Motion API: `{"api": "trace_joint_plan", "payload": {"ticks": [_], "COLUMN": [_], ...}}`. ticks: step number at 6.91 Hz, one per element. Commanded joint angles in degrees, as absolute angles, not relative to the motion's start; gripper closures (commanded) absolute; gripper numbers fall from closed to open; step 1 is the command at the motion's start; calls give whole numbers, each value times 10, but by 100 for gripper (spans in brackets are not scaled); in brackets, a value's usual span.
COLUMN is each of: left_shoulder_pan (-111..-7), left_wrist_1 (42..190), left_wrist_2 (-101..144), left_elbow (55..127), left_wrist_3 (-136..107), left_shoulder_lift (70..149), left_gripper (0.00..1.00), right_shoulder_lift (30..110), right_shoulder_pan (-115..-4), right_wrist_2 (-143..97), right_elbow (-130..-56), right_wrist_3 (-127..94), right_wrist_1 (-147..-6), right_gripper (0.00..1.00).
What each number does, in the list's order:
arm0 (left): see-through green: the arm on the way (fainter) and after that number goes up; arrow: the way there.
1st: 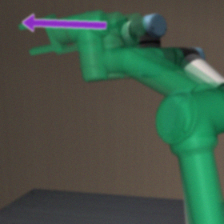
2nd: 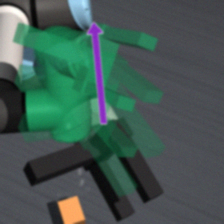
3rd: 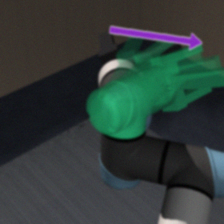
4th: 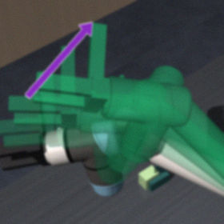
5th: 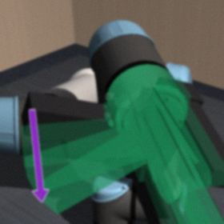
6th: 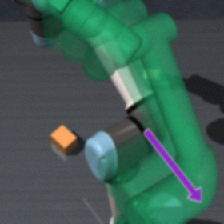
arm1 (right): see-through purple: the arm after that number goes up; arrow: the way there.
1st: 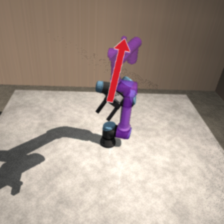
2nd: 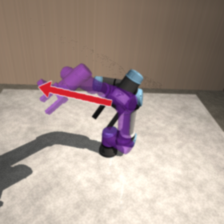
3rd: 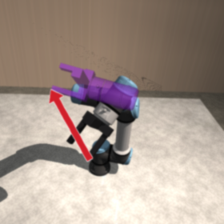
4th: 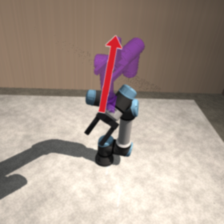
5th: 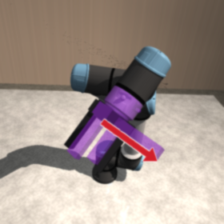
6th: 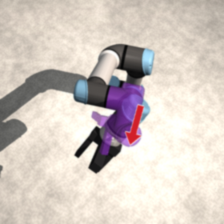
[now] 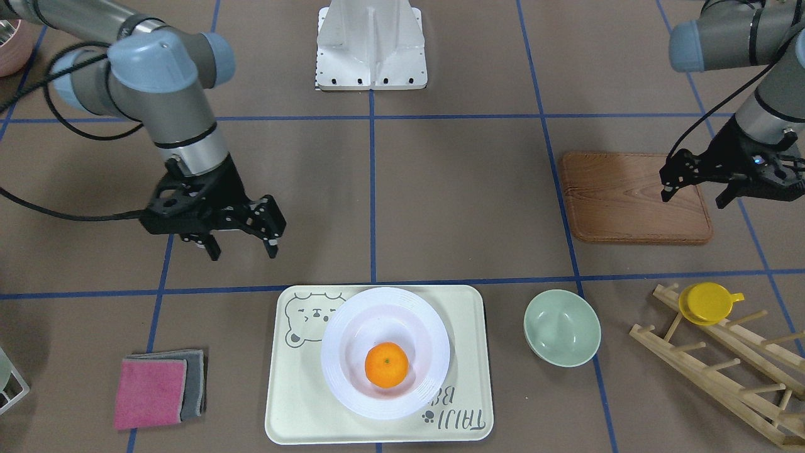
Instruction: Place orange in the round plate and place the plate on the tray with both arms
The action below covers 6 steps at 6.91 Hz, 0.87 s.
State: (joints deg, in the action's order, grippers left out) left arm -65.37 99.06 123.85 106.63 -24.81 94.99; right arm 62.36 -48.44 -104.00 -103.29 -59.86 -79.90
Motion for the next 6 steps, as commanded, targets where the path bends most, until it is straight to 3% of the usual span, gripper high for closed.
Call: {"api": "trace_joint_plan", "payload": {"ticks": [1,3,6], "left_shoulder_pan": [-713,-750,-765], "left_wrist_1": [992,994,995], "left_wrist_2": [1244,1245,1294], "left_elbow": [1062,1035,999], "left_wrist_3": [-121,-59,-57], "left_shoulder_lift": [889,859,858], "left_gripper": [3,3,3], "right_shoulder_lift": [673,690,829], "right_shoulder_pan": [-656,-732,-779], "right_wrist_2": [-1202,-1241,-1336], "right_elbow": [-1092,-1094,-1086], "right_wrist_3": [-363,-176,-101], "right_wrist_1": [-943,-1119,-1100], "right_gripper": [0,0,0]}}
